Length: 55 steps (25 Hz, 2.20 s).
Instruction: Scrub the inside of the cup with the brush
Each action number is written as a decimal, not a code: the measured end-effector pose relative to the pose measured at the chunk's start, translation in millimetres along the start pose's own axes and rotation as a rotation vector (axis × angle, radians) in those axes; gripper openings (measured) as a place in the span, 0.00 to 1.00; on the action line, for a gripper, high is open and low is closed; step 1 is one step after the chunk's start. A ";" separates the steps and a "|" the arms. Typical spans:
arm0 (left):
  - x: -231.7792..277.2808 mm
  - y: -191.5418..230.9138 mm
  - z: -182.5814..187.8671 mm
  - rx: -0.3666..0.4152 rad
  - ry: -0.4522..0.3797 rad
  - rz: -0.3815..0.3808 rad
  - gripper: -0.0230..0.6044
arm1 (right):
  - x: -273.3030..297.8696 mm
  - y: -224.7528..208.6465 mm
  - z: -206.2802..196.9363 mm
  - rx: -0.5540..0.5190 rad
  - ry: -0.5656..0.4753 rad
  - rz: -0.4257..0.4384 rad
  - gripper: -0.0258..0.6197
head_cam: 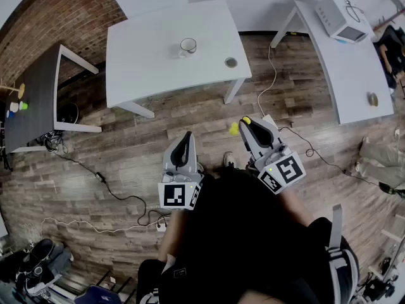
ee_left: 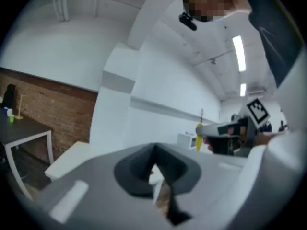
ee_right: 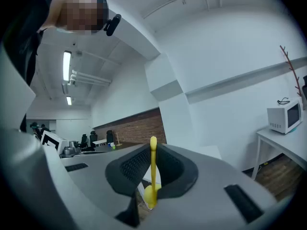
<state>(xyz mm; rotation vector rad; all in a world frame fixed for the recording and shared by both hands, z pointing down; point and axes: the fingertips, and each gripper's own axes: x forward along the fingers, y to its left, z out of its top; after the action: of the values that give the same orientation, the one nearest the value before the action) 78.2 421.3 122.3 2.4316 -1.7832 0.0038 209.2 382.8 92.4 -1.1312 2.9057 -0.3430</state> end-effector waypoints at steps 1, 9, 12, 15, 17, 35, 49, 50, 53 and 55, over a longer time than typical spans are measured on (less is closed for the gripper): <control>0.4 -0.1 -0.3 0.001 0.001 0.000 0.04 | 0.2 -0.4 -0.4 0.001 -0.001 0.000 0.09; 1.7 -4.6 -1.5 0.005 0.006 -0.002 0.04 | -3.5 -2.4 -1.5 0.006 -0.005 -0.003 0.09; 4.0 -9.6 -1.9 0.007 0.008 -0.001 0.04 | -6.8 -5.4 -1.6 0.001 -0.004 -0.002 0.09; 9.7 -17.7 -4.1 0.010 0.015 0.001 0.04 | -10.2 -12.3 0.4 -0.010 -0.009 -0.003 0.09; 13.8 -23.6 -5.4 0.010 0.020 0.005 0.04 | -12.6 -16.6 2.6 -0.012 -0.013 0.004 0.09; 43.2 -56.1 -18.5 0.005 0.060 0.159 0.04 | -19.7 -70.6 5.5 0.016 0.006 0.142 0.09; 88.6 -4.0 -27.2 0.003 0.062 0.126 0.04 | 44.2 -82.3 8.0 0.019 -0.007 0.116 0.09; 93.9 2.7 -29.4 -0.003 0.062 0.116 0.04 | 50.5 -81.3 8.0 0.017 -0.009 0.111 0.09; 108.6 22.3 -25.8 0.005 0.063 0.080 0.04 | 69.8 -77.2 10.0 0.013 -0.013 0.088 0.09; 118.8 36.9 -19.9 0.014 0.060 0.055 0.04 | 85.6 -77.0 12.4 0.008 -0.015 0.064 0.09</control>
<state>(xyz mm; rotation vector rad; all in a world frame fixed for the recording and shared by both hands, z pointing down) 80.7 299.6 154.8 2.3646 -1.8298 0.0930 198.3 267.8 102.4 -1.0325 2.9163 -0.3436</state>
